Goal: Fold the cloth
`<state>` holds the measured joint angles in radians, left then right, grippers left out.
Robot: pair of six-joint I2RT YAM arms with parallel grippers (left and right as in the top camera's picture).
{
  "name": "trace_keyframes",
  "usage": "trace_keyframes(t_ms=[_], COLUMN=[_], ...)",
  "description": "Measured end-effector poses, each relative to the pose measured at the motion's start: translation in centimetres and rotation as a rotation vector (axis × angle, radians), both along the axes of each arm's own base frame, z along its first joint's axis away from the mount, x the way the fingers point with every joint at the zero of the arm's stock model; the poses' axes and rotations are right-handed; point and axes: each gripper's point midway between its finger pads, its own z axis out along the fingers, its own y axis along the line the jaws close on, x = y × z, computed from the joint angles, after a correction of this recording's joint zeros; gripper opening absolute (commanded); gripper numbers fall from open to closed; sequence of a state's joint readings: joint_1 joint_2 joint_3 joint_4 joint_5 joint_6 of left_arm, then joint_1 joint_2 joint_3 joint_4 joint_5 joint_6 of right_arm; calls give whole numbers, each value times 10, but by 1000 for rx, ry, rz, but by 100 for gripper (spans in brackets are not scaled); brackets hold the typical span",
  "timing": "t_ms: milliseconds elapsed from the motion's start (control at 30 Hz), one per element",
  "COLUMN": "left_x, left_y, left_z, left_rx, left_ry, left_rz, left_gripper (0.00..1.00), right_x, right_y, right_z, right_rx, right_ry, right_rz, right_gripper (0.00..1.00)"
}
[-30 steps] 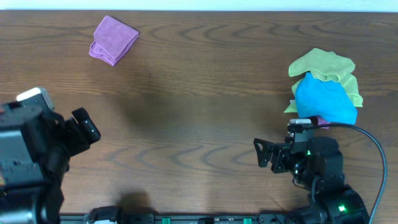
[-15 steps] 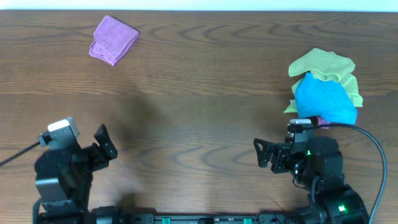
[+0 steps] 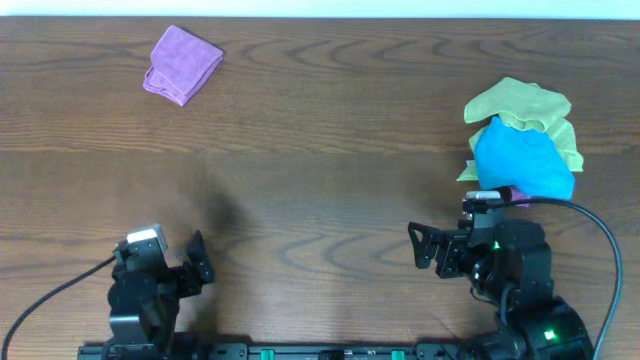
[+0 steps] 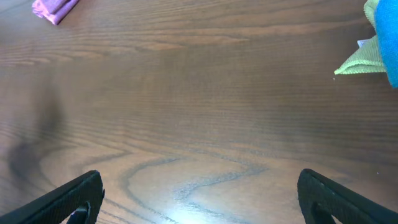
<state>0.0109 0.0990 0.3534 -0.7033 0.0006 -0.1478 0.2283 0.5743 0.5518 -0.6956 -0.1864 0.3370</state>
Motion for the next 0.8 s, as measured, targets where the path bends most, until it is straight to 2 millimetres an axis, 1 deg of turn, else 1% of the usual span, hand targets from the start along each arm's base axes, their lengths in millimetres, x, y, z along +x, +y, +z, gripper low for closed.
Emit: trace_keyframes(t_ms=[100, 200, 300, 333, 433, 700, 800], left_x=[-1, -1, -1, -1, -1, -3, -3], left_y=[-2, -8, -13, -14, -15, -19, -19], left_z=[-15, -20, -20, -23, -36, -62, -62], left_rx=[21, 79, 131, 144, 157, 164, 166], left_ry=[14, 15, 2, 5, 33, 90, 90], left_rz=[-26, -101, -164, -176, -199, -234, -231], left_gripper=[95, 95, 95, 95, 95, 95, 95], right_x=[0, 0, 0, 0, 0, 0, 0], right_y=[0, 0, 0, 0, 0, 0, 0], right_z=[0, 0, 0, 0, 0, 0, 0], right_rx=[0, 0, 0, 0, 0, 0, 0], right_ry=[1, 1, 1, 1, 1, 1, 1], right_rz=[0, 0, 0, 0, 0, 0, 0], right_gripper=[99, 99, 99, 99, 99, 99, 99])
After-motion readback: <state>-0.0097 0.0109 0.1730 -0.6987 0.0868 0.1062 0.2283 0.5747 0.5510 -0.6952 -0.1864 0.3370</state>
